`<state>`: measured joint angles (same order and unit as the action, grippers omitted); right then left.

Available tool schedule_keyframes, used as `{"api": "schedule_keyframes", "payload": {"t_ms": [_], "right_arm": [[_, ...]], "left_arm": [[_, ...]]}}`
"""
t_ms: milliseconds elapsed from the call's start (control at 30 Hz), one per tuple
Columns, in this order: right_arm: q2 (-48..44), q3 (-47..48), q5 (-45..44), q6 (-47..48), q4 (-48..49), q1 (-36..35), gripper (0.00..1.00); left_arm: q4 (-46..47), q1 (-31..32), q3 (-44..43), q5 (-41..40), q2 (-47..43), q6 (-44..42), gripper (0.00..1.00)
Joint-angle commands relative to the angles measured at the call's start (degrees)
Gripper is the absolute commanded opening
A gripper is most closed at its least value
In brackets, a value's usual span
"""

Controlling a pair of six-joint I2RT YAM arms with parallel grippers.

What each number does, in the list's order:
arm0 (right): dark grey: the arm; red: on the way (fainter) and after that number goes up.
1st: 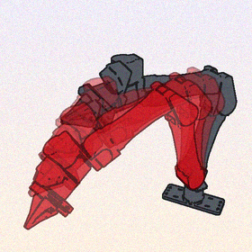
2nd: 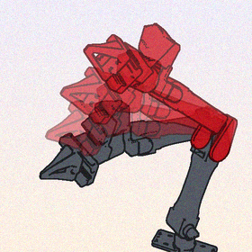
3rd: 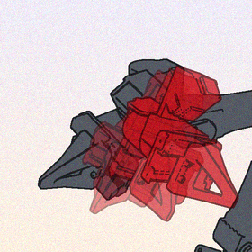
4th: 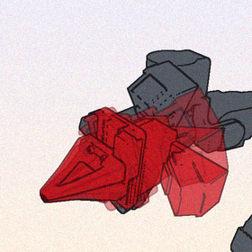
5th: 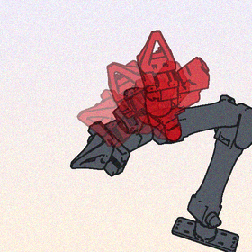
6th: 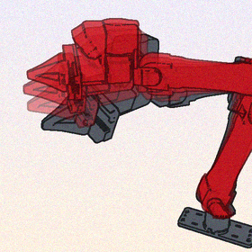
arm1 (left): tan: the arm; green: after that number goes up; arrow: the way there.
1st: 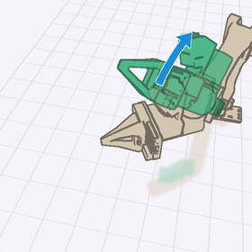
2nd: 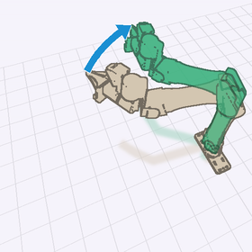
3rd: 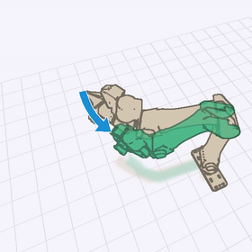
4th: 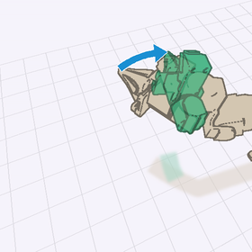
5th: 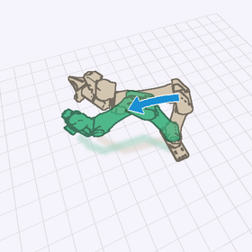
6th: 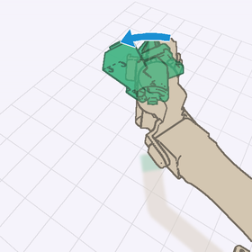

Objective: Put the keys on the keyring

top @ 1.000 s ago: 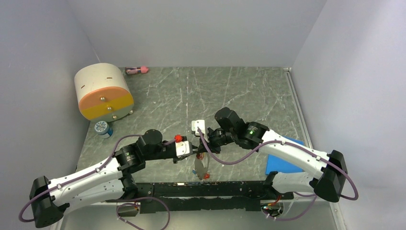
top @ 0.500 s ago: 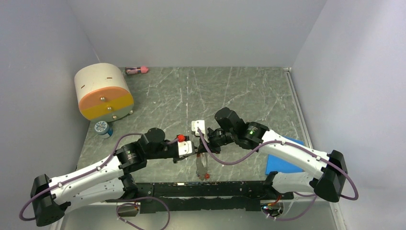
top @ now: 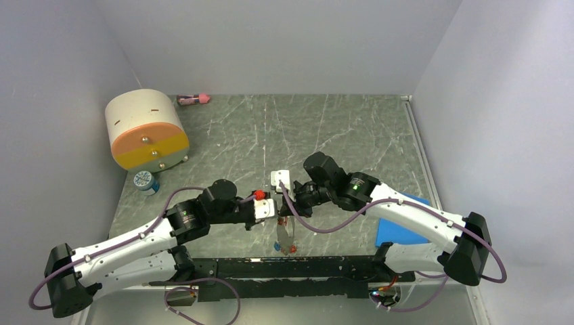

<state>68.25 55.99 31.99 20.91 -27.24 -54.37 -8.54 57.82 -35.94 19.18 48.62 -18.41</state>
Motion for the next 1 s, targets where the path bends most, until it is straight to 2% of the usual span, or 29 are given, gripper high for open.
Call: {"api": "schedule_keyframes", "payload": {"t_ms": [0,267,500,567,633,733,867,967], "right_arm": [[-1.01,2.81,0.65,0.88,1.09,-0.15,0.0],[-1.31,2.64,0.35,0.48,2.03,-0.21,0.01],[-4.17,-0.07,-1.86,-2.43,6.55,-0.17,0.57],[-6.44,-2.12,-3.15,-3.99,10.28,-0.03,0.69],[-9.08,-4.45,-4.04,-5.71,13.87,0.12,0.77],[-13.19,-8.67,-3.6,-8.41,19.96,0.92,0.79],[-17.6,-13.42,-0.2,-11.3,26.19,2.39,0.76],[-19.2,-15.94,5.12,-14.46,30.12,6.16,0.71]], "left_arm": [[-0.73,0.19,-2.93,0.65,0.33,-0.92,0.03],[0.16,0.19,-2.58,0.6,0.03,0.31,0.03],[4.37,0.19,-0.19,-1.52,-1.29,5.34,0.03],[7.7,0.19,1.58,-2.5,-2.48,7.51,0.02],[11.48,0.19,3.59,-3.19,-4.08,9.66,0.02],[16.94,0.19,6.73,-3.61,-6.08,11.98,0.02],[24.39,0.19,10.89,-2.75,-8.36,13.72,0.03],[28.89,0.19,13.07,-1.07,-10.05,13.54,0.03]]}}
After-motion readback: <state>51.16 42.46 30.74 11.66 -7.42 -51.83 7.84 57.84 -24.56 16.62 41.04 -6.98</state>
